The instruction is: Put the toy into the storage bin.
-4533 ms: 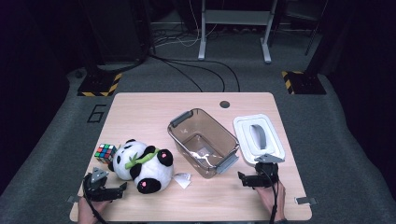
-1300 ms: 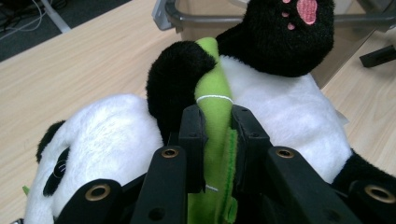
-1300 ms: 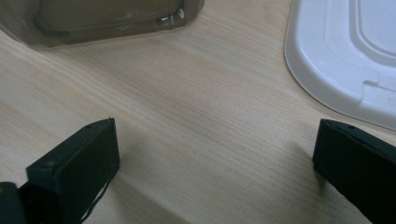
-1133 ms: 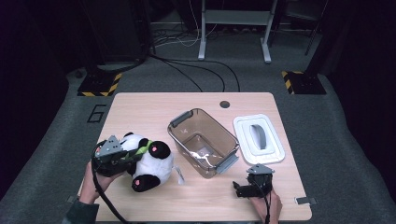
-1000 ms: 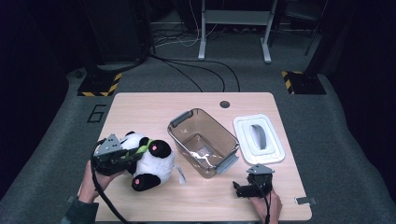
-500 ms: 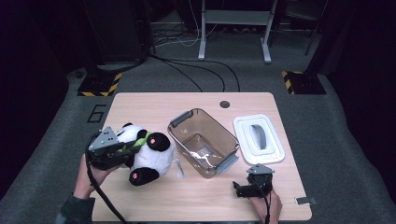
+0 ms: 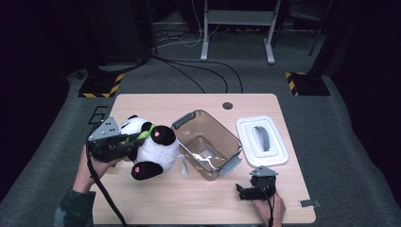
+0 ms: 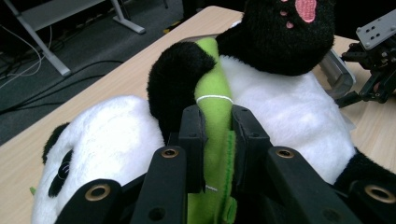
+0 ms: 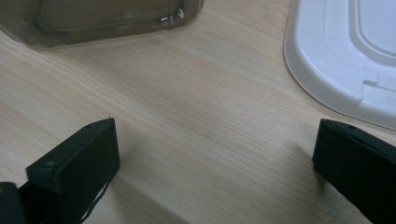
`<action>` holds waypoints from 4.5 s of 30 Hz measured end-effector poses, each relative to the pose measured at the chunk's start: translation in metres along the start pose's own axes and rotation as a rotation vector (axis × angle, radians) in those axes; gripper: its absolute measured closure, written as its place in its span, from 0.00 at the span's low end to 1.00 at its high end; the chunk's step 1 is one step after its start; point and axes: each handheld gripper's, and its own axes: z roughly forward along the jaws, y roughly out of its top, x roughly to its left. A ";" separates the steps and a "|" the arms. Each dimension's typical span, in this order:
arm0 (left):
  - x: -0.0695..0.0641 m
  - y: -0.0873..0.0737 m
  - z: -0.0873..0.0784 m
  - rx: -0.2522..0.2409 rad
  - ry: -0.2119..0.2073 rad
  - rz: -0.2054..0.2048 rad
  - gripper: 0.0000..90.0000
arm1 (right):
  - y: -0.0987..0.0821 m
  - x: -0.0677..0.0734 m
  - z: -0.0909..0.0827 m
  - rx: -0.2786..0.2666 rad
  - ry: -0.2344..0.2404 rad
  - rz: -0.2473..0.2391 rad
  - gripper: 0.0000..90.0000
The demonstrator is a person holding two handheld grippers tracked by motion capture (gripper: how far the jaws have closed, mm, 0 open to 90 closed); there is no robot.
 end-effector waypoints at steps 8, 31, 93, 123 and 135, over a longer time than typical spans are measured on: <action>0.002 0.020 0.001 -0.008 -0.002 0.040 0.85 | 0.000 0.000 0.000 0.000 0.000 0.000 0.00; -0.002 0.079 0.025 -0.017 -0.027 0.177 0.85 | 0.000 0.000 0.000 0.000 0.000 0.000 0.00; -0.064 0.104 0.148 0.139 -0.151 0.274 0.84 | 0.000 0.000 0.000 -0.002 -0.003 0.004 0.00; -0.061 0.091 0.171 0.156 -0.115 0.208 0.65 | 0.000 0.000 0.000 -0.003 -0.004 0.004 0.00; -0.072 0.090 0.163 0.189 -0.121 0.141 0.30 | 0.000 0.000 0.000 -0.005 -0.006 0.003 0.00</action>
